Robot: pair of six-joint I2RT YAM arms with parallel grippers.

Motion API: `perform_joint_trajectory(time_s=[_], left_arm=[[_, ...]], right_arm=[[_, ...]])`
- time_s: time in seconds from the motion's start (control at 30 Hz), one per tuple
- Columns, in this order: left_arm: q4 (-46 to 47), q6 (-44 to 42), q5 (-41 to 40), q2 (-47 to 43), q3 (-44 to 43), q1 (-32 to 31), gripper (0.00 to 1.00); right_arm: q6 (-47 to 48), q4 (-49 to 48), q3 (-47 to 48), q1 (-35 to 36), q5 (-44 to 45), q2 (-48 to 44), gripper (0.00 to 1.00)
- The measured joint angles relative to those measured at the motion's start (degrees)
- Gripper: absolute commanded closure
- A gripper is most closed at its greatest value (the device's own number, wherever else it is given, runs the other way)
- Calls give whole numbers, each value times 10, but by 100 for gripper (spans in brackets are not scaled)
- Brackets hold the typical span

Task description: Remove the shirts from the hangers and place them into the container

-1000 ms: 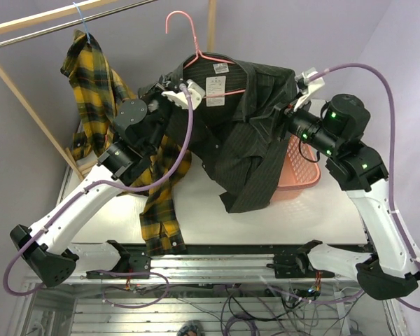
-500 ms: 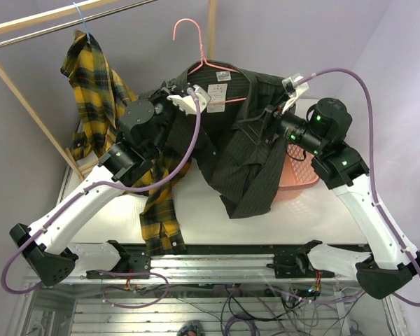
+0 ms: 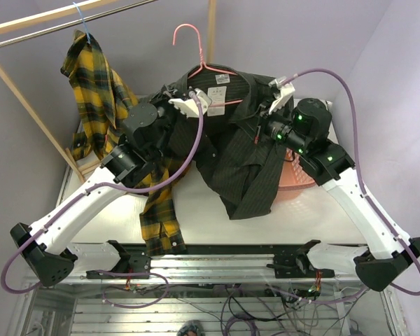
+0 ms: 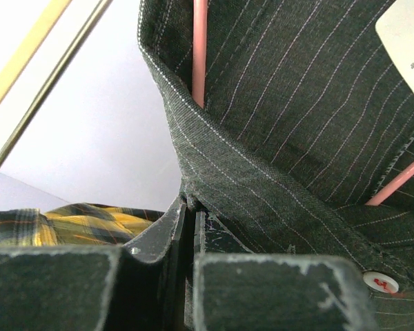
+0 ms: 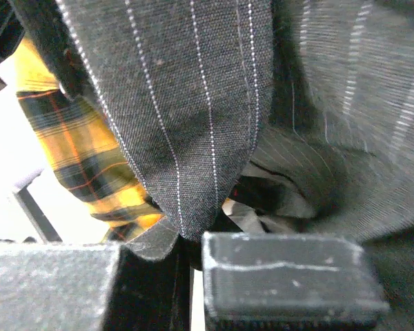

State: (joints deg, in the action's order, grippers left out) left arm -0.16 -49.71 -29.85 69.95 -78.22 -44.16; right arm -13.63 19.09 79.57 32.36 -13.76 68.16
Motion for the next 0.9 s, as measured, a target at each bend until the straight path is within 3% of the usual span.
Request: perform_joint_trajectory(time_s=[0.23,0.63,0.9], left_arm=[[7,4,-16,-7,56,0,93],[30,-21,-40,-29,127,-11,93],[61,-52,-22,-80,174,-21,93]], right_arm=[[5,73,13,0,104,-47,100],[57,233,139,4,337,-59,100],[92,282,230,12,394,-13,100]])
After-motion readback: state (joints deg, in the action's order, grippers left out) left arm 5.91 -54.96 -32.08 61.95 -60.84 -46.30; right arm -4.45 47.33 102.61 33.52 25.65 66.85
